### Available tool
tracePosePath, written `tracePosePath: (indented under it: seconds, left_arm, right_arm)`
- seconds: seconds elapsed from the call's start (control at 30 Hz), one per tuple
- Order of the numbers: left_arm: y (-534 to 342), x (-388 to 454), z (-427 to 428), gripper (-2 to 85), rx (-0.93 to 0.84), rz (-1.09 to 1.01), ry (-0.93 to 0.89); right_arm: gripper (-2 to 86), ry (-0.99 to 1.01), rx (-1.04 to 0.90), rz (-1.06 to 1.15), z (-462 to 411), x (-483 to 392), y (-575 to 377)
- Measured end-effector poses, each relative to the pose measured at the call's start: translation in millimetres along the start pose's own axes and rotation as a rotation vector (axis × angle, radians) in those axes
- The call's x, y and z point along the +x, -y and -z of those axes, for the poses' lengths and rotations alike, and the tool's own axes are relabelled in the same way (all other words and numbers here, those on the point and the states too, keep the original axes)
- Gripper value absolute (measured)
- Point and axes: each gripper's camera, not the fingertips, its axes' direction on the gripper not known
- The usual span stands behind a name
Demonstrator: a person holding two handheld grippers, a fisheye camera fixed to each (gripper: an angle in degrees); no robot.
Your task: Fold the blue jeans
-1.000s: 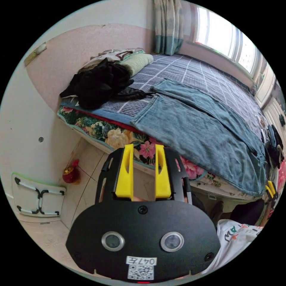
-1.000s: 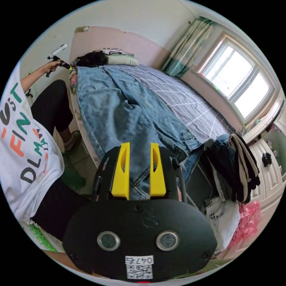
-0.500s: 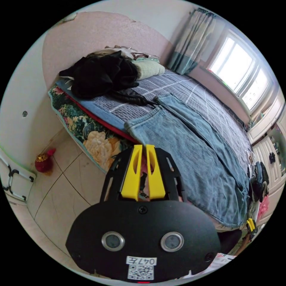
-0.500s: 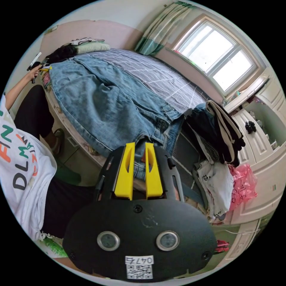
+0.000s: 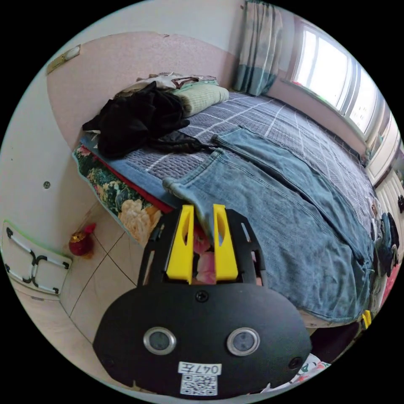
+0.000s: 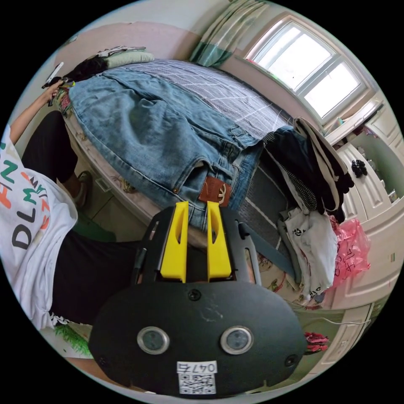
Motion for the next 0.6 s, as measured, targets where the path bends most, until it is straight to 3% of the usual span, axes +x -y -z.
tracePosePath:
  seconds: [0.1,0.23,0.6]
  left_arm:
    - [1,-9,-12,8.1,-0.027,0.061,-0.069]
    - [-1,-19,-13,0.8,0.027,0.092,-0.098]
    - [11,-31,-19,-0.5,0.046,0.054,-0.206]
  right_arm:
    - [2.6,-0.013,-0.001,-0.001,0,-3,1]
    - [2.6,-0.019,-0.016,-0.005,-2,-7,2]
    - [4.8,-0.064,-0.057,0.145,2,-29,-6]
